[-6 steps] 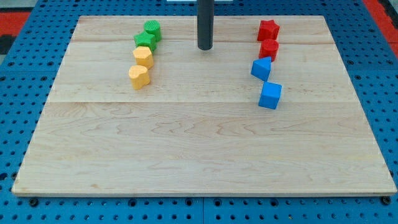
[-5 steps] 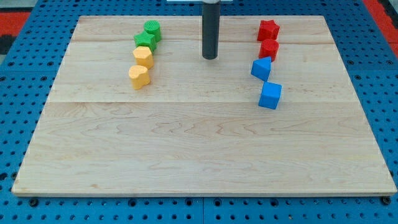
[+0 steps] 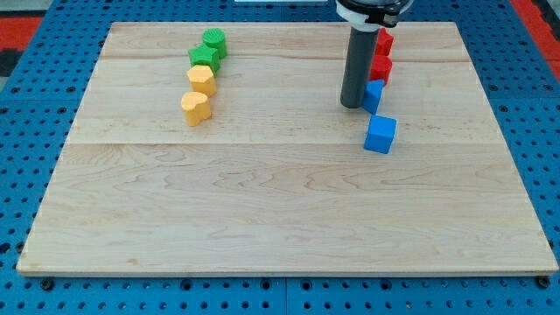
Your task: Push the blue triangle to the right side of the board
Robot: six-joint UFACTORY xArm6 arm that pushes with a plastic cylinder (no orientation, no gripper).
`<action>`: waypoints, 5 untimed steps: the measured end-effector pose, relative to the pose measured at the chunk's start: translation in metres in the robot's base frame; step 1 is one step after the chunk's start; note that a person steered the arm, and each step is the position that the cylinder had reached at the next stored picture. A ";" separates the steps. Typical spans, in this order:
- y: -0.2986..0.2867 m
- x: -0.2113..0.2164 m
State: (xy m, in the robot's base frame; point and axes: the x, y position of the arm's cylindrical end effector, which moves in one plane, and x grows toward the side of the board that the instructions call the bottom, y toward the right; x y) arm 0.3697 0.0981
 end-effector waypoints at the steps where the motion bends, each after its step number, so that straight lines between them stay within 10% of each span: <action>1: 0.009 -0.005; 5: 0.044 -0.016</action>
